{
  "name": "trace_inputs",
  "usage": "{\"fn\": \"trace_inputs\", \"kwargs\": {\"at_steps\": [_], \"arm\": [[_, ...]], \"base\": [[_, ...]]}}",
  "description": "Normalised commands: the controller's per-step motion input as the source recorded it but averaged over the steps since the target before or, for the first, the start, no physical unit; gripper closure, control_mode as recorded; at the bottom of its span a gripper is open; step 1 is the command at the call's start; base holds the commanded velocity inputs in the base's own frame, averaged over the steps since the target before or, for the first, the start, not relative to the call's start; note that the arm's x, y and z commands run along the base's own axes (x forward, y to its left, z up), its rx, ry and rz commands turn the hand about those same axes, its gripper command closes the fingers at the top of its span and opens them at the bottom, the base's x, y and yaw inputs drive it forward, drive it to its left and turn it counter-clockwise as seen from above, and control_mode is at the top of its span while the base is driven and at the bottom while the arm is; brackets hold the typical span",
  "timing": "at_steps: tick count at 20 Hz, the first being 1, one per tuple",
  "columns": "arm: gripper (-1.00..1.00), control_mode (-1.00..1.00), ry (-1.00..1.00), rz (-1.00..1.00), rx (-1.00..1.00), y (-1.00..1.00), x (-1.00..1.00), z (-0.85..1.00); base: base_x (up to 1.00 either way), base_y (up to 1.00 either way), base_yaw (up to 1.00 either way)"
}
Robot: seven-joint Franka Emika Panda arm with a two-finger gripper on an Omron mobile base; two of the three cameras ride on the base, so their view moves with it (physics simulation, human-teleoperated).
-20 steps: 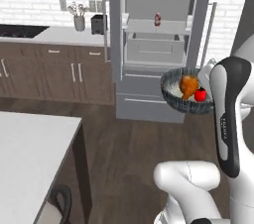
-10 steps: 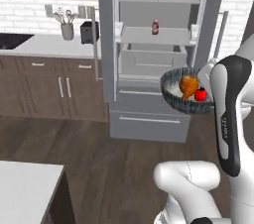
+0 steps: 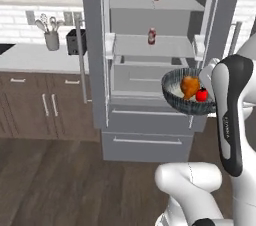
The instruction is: Pick the chicken drumstick and tomato from their plates and place them in the bowl. Then put the bowl in the fridge.
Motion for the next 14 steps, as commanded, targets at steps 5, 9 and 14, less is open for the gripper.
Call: {"fn": "trace_inputs", "kwargs": {"at_steps": [5,9,14], "arm": [[1.0,1.0,0.0,0.0,0.0,0.0,0.0,0.0],[1.0,1.0,0.0,0.0,0.0,0.0,0.0,0.0],[1.0,1.0,0.0,0.0,0.0,0.0,0.0,0.0]], "base": [[0.42,0.6,-0.35],[0.73,0.52,-0.37],[1.0,0.04,-0.12]]}}
